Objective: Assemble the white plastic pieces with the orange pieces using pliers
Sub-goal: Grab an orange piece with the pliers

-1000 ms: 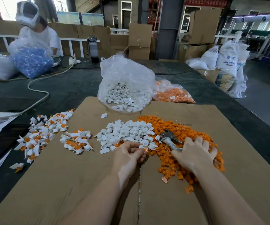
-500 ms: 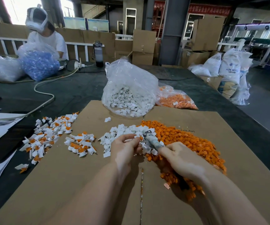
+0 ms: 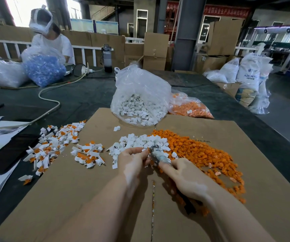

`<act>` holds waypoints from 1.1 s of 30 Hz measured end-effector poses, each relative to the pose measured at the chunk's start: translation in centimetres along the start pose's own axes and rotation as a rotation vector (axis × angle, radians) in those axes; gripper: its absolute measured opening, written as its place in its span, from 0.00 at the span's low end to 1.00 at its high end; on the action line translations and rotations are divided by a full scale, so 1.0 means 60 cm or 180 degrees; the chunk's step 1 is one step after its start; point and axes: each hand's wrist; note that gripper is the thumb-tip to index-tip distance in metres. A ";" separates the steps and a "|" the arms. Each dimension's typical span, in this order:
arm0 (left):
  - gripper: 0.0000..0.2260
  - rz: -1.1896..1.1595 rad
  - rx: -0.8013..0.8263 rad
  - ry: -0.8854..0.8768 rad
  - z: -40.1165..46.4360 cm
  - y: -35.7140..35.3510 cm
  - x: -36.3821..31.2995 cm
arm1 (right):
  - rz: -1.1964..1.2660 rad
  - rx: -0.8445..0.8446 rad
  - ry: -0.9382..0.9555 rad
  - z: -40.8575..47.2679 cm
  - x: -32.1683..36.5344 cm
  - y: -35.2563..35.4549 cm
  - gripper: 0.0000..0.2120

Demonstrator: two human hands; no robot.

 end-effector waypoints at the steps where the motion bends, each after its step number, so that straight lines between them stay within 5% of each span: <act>1: 0.05 -0.0022 -0.0003 0.0009 -0.001 0.000 0.001 | -0.0121 -0.0102 0.0026 0.000 -0.002 -0.002 0.20; 12: 0.04 -0.0015 0.0088 0.0003 -0.016 0.006 0.012 | -0.0797 -0.1124 0.0039 0.013 -0.052 -0.012 0.22; 17: 0.06 0.0793 0.0555 -0.0442 -0.028 0.029 0.034 | -0.2370 -0.2121 -0.0076 0.027 -0.089 -0.001 0.22; 23: 0.08 0.1428 0.0764 -0.0800 -0.027 0.035 0.043 | -0.3056 -0.2163 -0.0400 0.041 -0.123 -0.005 0.28; 28: 0.09 0.1633 0.0832 -0.0979 -0.027 0.036 0.045 | -0.2306 -0.3005 0.0946 0.039 -0.109 -0.038 0.21; 33: 0.09 0.1631 0.0832 -0.0920 -0.028 0.035 0.046 | -0.1350 -0.2607 0.1754 0.037 -0.091 -0.084 0.09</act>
Point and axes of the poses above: each hand's wrist, its own z-axis towards the middle knuckle, its own y-axis out of the back of the hand, x = y × z, and after that the axes turned 6 degrees about -z, right-handed
